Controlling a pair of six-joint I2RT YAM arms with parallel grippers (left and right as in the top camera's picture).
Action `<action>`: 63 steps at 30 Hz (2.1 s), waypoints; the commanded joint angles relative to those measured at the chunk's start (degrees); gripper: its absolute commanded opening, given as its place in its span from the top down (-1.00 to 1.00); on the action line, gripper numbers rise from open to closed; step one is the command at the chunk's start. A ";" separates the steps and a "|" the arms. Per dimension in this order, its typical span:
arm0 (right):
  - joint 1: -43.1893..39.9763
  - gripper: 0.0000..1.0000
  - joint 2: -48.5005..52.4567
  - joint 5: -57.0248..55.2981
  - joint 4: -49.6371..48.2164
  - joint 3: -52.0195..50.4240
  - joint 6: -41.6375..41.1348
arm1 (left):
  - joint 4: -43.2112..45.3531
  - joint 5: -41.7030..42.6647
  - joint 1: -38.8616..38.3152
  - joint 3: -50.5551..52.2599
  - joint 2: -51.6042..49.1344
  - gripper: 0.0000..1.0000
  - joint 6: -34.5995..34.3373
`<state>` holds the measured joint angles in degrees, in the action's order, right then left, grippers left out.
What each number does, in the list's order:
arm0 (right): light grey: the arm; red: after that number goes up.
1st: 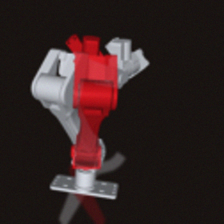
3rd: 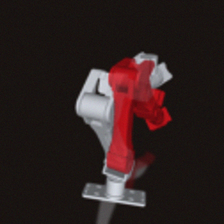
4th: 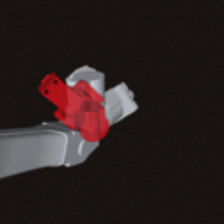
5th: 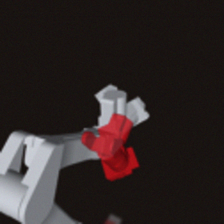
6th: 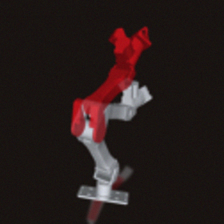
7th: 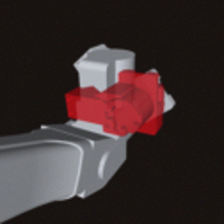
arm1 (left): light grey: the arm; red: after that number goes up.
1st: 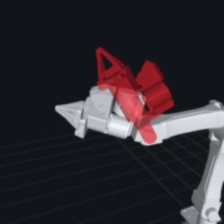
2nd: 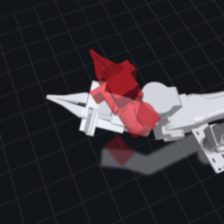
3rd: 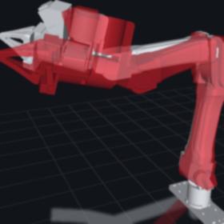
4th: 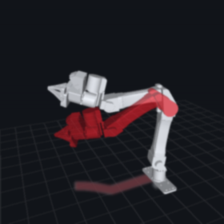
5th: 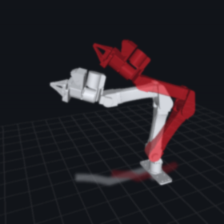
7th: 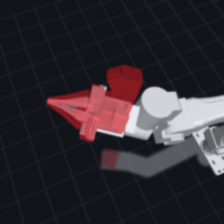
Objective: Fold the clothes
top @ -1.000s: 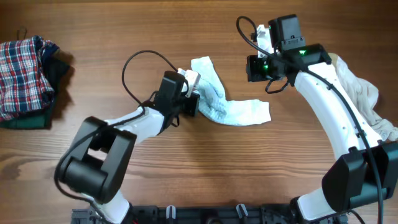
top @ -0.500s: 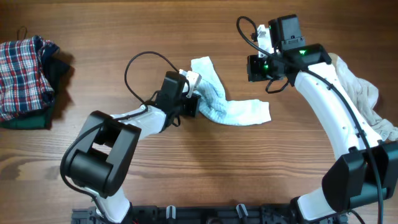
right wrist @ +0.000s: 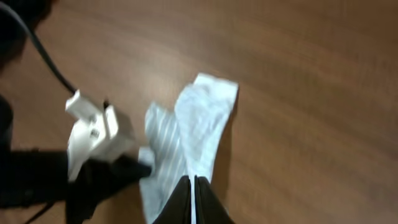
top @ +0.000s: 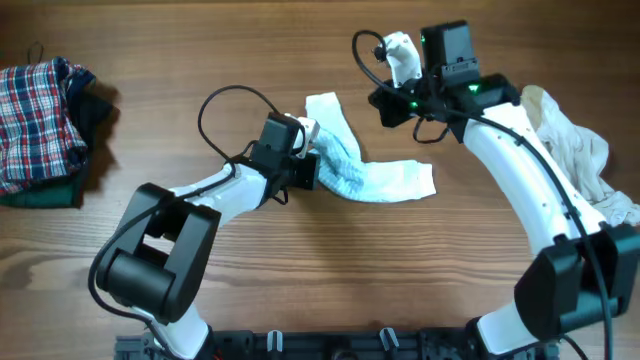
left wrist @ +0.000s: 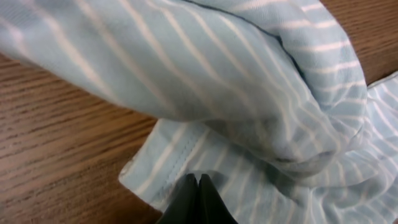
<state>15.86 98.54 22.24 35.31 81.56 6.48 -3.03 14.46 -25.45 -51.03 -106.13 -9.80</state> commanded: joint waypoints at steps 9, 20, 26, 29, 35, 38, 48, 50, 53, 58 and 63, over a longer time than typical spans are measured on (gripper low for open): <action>5.75 0.91 15.76 10.38 -13.75 -1.01 7.17 | -13.31 -1.73 -0.11 3.02 -2.75 0.92 -2.58; 8.59 0.92 17.68 12.15 -16.35 -1.01 8.55 | -15.28 -1.73 -0.11 3.02 -2.75 0.92 -2.69; 8.63 0.91 20.33 12.52 -18.60 -1.01 8.46 | -15.26 -1.73 -0.11 3.02 -2.75 0.92 -2.67; 8.61 0.91 20.85 12.81 -19.30 -1.01 8.52 | -15.26 -1.73 -0.11 3.02 -2.75 0.92 -2.67; 8.83 0.92 21.62 13.53 -18.60 -1.01 8.28 | -15.26 -1.73 -0.11 3.02 -2.75 0.92 -2.67; 8.83 0.92 22.73 13.66 -18.34 -1.01 6.73 | -15.26 -1.75 -0.11 3.02 -2.75 0.92 -2.64; 7.96 0.92 24.11 11.10 -17.53 -0.98 2.21 | -15.26 -2.19 -0.11 3.02 -2.75 0.92 -2.64; 7.96 0.92 24.85 10.78 -18.10 -0.98 0.57 | -15.19 -2.16 -0.11 3.02 -2.75 0.92 -2.67; 7.91 0.92 25.90 10.32 -19.17 -0.98 -1.57 | -15.21 -2.16 -0.11 3.02 -2.75 0.92 -2.67; 7.74 0.92 26.51 7.13 -20.09 -0.98 -6.40 | -15.28 -2.14 -0.11 3.02 -2.75 0.92 -2.67; 7.74 0.92 26.77 3.45 -20.72 -0.98 -10.56 | -15.26 -2.14 -0.11 3.02 -2.75 0.92 -2.67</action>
<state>23.90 123.79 29.10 15.14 80.79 -0.19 -14.61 15.53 -25.39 -52.36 -104.33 -11.73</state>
